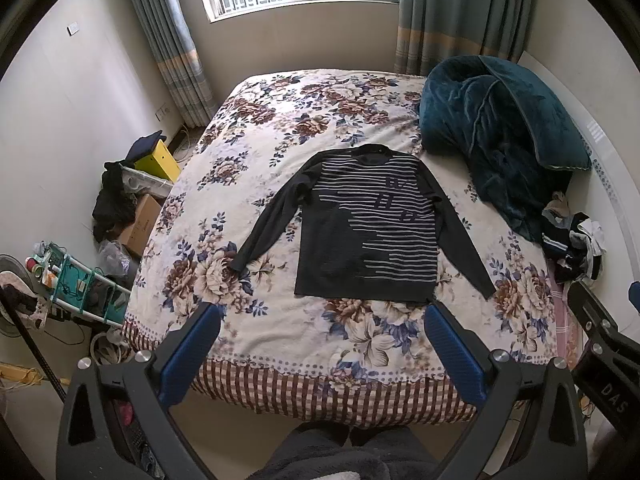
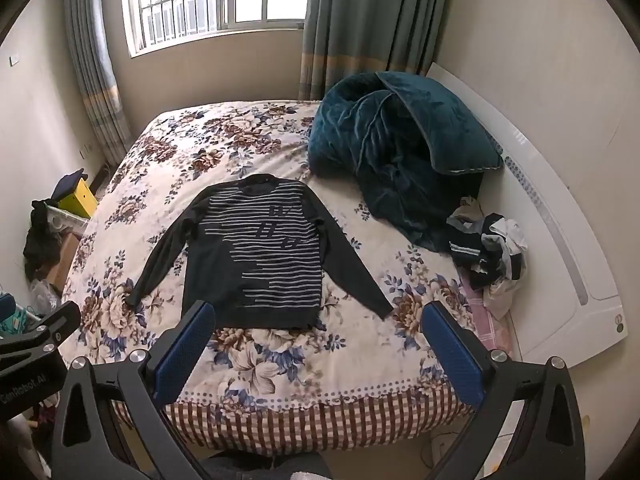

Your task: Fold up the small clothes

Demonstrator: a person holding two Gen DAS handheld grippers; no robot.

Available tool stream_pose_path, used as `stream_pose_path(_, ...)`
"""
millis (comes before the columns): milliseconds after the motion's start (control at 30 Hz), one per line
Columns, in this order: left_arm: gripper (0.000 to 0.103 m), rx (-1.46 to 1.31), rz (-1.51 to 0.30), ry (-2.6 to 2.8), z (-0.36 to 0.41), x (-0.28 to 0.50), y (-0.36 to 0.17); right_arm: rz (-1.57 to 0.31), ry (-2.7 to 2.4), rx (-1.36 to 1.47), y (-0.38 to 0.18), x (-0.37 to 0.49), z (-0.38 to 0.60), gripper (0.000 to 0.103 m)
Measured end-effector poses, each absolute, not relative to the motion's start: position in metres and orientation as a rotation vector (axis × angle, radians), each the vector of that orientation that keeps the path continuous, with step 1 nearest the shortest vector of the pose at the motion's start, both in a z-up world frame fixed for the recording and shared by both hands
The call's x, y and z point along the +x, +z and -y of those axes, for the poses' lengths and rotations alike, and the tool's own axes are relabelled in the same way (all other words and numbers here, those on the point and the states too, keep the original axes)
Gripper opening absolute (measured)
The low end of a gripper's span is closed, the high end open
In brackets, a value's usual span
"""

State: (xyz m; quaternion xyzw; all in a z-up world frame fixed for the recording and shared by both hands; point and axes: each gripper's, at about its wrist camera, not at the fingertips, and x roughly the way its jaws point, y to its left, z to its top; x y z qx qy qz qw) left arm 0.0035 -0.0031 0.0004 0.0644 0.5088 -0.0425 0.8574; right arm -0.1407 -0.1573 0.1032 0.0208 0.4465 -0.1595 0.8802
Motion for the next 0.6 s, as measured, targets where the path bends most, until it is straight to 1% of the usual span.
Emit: stream_pose_path(600, 0.103, 0.138, -1.066, -0.092, 0.0016, 0.0055, 0.0007, -0.922, -0.333, 0.049, 0.1004, -0.1438, 0.1643, 0.103)
